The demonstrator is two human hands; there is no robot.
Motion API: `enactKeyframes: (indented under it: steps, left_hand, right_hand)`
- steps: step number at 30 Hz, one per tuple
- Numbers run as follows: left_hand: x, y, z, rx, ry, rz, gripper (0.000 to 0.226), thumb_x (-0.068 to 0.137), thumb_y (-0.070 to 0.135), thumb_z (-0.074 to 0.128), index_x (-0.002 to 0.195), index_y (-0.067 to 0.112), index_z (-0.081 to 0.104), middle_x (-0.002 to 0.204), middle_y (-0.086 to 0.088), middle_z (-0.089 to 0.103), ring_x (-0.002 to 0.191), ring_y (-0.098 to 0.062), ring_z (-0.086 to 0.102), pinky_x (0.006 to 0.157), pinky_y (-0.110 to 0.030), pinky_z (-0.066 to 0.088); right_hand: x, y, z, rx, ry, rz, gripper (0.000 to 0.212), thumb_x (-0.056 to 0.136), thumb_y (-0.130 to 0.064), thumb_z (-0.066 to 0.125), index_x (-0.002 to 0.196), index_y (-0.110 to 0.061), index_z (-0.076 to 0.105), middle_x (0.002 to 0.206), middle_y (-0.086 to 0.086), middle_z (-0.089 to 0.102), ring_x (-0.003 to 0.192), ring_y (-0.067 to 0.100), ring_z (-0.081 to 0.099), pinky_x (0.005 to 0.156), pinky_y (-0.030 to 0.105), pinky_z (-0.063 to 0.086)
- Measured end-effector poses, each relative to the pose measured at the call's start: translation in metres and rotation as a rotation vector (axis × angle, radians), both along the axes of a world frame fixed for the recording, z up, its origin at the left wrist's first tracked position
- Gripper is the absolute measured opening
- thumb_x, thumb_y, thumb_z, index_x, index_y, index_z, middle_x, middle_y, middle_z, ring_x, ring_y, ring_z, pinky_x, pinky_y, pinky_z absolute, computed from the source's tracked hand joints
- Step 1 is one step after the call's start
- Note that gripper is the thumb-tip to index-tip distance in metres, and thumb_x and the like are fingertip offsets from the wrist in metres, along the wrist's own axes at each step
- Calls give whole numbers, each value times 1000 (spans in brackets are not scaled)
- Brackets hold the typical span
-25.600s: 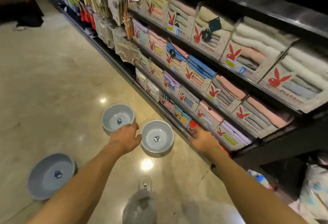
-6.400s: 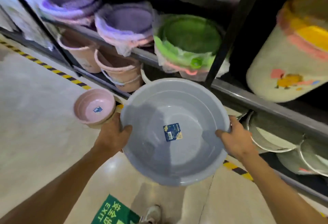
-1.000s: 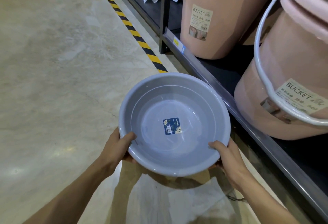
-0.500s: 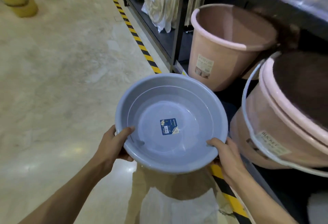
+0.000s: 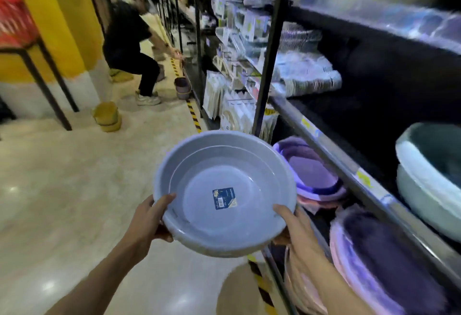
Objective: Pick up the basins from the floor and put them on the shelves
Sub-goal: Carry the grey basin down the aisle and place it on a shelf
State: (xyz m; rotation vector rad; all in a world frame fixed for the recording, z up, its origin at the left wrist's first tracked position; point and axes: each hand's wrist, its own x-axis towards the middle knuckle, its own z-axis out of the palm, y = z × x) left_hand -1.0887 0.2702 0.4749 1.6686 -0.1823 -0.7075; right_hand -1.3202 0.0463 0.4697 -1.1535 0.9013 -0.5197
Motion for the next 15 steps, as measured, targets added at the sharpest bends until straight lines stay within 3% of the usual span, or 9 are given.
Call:
enactKeyframes:
  steps: [4,7,11,15]
  left_hand:
    - [19,-8,112,-51,-41,9,58,80,44,71,109,-5,61,73,-21,61,46,-32,56,44,-35,50]
    - [30,-16,172,-99,-83,-7,55,87,43,68,110,-6,62,78,-20,56,44,-28,53,41,-33,49]
    - [38,-15,216,-146,-138,-59,58,84,49,66,110,-2,66,75,-20,60,45,-28,55,44,-32,52]
    - [44,-14,234,-165,-166,-64,52,85,50,64,109,3,67,74,-18,63,46,-28,57,45,-32,52]
  right_hand:
    - [19,-7,113,-15,-49,2,47,69,-34,84,110,-19,68,95,10,77,77,27,74,56,36,58]
    - [30,-14,171,-71,-79,-5,36,75,-31,80,106,-15,69,88,9,76,67,23,71,52,31,54]
    - [40,-20,218,-154,-109,10,25,83,-27,73,102,-13,66,65,-1,71,49,14,64,44,27,51]
    - [46,-22,235,-172,-122,14,27,81,-30,75,99,-13,67,67,1,72,51,14,66,48,28,53]
